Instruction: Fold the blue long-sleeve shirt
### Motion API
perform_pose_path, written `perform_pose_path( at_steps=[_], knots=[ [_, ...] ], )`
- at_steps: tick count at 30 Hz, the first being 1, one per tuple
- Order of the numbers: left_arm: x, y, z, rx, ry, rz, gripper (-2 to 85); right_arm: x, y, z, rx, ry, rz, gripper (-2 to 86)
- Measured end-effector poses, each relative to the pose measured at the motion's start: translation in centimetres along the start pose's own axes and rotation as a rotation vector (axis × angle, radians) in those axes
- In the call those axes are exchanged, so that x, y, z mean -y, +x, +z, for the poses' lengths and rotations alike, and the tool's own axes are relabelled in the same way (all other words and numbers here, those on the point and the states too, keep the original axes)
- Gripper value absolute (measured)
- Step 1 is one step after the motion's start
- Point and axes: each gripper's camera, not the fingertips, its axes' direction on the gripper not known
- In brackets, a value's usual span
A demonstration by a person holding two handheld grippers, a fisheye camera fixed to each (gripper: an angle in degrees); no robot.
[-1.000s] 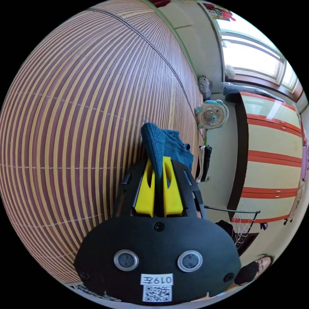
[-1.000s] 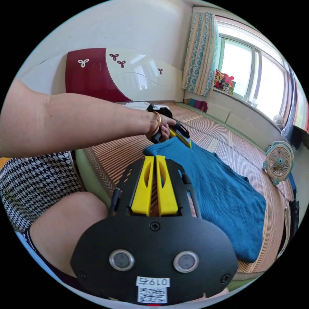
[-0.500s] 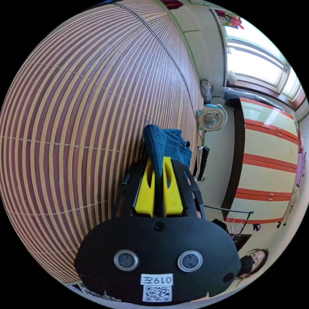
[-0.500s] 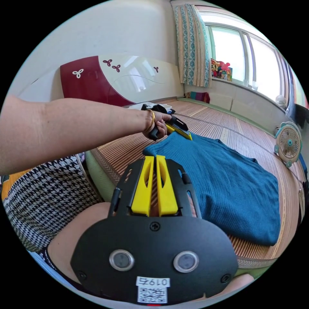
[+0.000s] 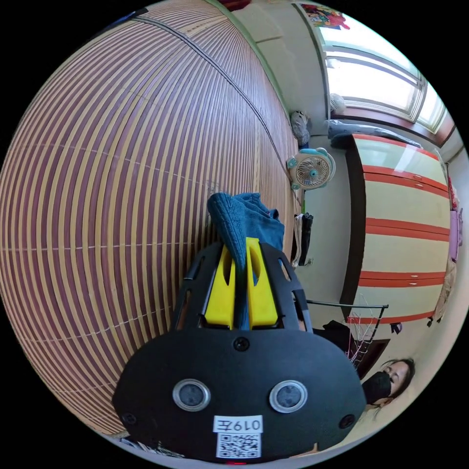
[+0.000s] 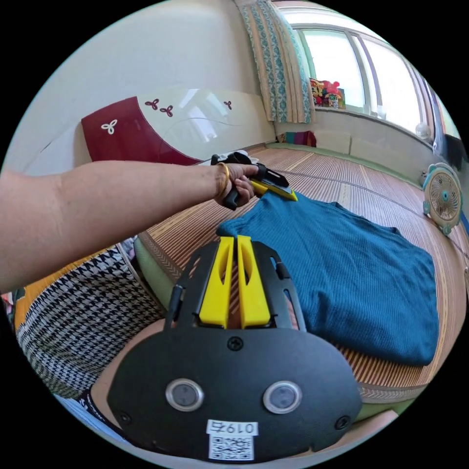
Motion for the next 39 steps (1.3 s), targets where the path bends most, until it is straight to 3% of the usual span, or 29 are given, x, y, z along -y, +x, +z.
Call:
perform_pose_path(
  at_steps=[8, 13, 19, 27, 33, 39],
  knots=[
    [2.1, 4.3, 6.4, -0.039, -0.016, 0.111, 5.7, 2.4, 5.7, -9.9, 0.142, 0.16, 0.187, -0.7],
    [3.6, 11.1, 12.6, 0.131, -0.059, 0.134, 5.5, 2.2, 11.4, -16.0, 0.251, 0.27, 0.37, -0.4],
    [6.1, 22.8, 27.3, 0.363, -0.175, 0.201, 5.3, 0.1, 18.4, -23.8, 0.294, 0.376, 0.534, -0.3],
    [7.3, 33.7, 55.2, 0.713, -0.351, 0.234, 5.2, -3.8, 28.3, -35.3, 0.144, 0.492, 0.718, -0.4],
    [7.4, 32.2, 71.5, 0.855, -0.432, 0.168, 5.3, -6.0, 33.9, -39.0, 0.083, 0.452, 0.897, -0.4],
    [6.0, 29.2, 81.3, 0.92, -0.469, 0.131, 5.3, -8.2, 37.2, -40.1, 0.103, 0.436, 1.096, -0.4]
  ],
)
